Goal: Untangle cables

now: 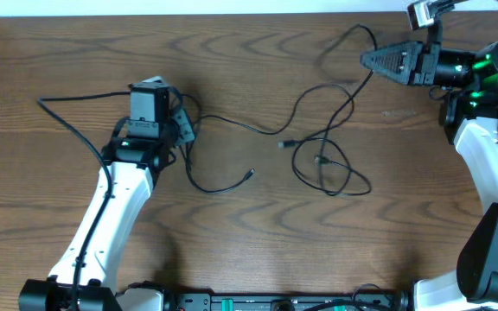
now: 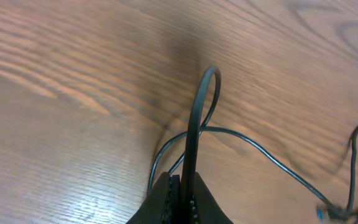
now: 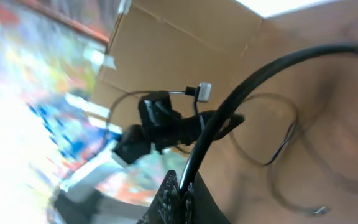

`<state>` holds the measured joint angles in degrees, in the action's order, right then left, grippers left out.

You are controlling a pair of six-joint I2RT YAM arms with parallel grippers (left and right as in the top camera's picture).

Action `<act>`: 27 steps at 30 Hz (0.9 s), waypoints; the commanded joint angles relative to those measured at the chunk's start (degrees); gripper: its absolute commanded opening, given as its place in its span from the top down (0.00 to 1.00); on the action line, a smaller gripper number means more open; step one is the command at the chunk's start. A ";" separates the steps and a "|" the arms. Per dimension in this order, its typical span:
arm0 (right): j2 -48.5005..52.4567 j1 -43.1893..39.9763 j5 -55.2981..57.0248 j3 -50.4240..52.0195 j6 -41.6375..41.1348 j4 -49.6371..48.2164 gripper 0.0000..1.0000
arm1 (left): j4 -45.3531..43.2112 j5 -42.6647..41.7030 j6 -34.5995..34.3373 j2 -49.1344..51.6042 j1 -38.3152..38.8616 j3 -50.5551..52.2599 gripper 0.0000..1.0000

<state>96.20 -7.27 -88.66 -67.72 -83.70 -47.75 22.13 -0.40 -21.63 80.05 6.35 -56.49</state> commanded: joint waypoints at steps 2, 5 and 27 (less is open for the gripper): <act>-0.83 0.28 -0.87 0.52 -5.33 3.65 0.99 | 0.15 1.49 -2.67 0.11 -0.94 -0.09 0.93; -0.83 0.66 -0.87 4.44 -1.20 7.82 0.99 | 0.17 1.01 -2.69 0.11 -0.94 -0.09 0.92; 0.55 4.50 36.81 4.24 62.73 70.25 0.99 | 1.18 -0.63 -2.64 0.11 -0.92 -0.09 0.92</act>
<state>96.99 -3.09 -56.75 -57.23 -40.21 12.62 22.98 -1.15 -24.03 80.05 5.63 -56.49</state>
